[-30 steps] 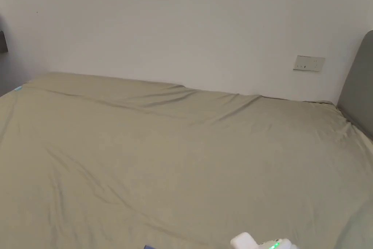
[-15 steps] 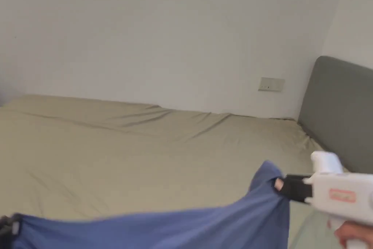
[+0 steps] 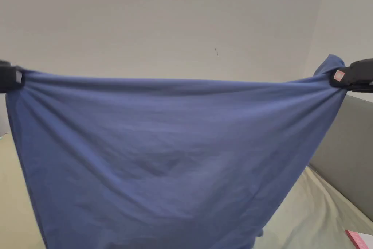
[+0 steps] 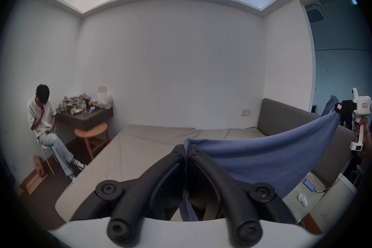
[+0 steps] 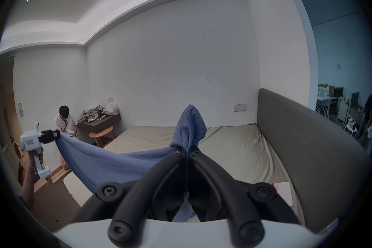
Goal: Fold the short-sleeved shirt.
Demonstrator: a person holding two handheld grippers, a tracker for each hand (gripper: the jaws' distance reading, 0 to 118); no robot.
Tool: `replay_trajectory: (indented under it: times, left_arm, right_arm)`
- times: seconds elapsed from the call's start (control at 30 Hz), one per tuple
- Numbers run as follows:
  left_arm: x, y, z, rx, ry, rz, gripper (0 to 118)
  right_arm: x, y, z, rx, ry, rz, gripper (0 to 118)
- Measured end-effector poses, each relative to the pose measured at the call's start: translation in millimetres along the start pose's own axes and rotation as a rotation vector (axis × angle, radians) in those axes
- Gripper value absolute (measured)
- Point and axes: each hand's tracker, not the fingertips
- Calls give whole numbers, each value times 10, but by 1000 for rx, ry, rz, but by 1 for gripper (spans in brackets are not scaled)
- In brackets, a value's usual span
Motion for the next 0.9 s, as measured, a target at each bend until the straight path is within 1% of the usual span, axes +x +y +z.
replay_trajectory:
  times: [0.13, 0.2, 0.23, 0.33, 0.43, 0.53, 0.63, 0.7, 0.9]
  left_arm:
    - [0, 331, 3, 31, 35, -20, 3]
    - [5, 428, 0, 36, 53, -39, 3]
    - [4, 467, 2, 39, 57, -41, 3]
    - [-33, 515, -10, 45, 58, -36, 3]
    - [-84, 510, -73, 34, 41, -7, 3]
    - [-61, 488, -160, 23, 50, -11, 3]
    - [-51, 478, -247, 12, 50, -8, 3]
    - [-99, 522, -437, 4, 50, -9, 3]
    - [-91, 544, -786, -24, 56, -25, 3]
  right_arm:
    - [-111, 160, -45, 2, -14, 16, 8]
    - [-141, 209, -70, 3, -10, 8, 8]
    - [-125, 217, -78, 6, -1, -8, 8]
    - [-121, 236, -121, -3, 4, -20, 8]
    - [-109, 231, -173, -19, -1, -9, 8]
    - [-78, 238, -231, -33, 1, -7, 8]
    - [-80, 258, -295, -42, -8, 11, 8]
    - [-63, 287, -360, -50, -15, 22, 8]
    - [22, 433, -596, -52, -9, 14, 8]
